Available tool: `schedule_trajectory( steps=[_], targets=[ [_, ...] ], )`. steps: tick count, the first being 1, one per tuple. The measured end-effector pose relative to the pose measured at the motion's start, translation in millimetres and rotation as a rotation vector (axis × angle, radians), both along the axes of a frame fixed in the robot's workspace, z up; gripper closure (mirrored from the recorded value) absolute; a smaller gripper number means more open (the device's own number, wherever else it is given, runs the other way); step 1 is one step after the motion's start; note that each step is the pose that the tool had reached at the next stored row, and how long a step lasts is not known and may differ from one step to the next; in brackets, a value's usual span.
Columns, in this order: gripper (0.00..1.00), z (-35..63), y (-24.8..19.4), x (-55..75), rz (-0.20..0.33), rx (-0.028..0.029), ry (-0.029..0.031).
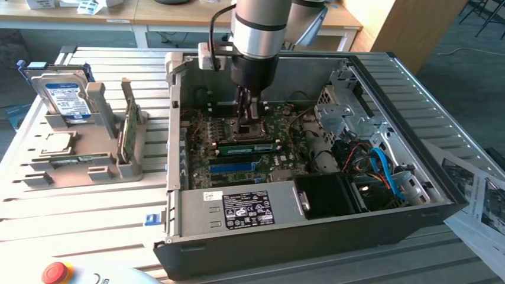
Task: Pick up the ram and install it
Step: 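Press down the ram until it locks into place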
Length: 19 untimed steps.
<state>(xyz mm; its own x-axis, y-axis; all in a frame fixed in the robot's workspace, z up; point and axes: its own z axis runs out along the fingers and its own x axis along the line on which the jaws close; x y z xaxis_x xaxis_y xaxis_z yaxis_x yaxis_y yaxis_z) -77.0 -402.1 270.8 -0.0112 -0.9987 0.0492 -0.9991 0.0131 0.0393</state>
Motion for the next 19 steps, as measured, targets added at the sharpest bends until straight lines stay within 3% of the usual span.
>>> schedule_trajectory(
  steps=[19],
  targets=[
    [0.89, 45.1, 0.0, 0.8, 0.000, -0.0035, 0.0006]
  ],
)
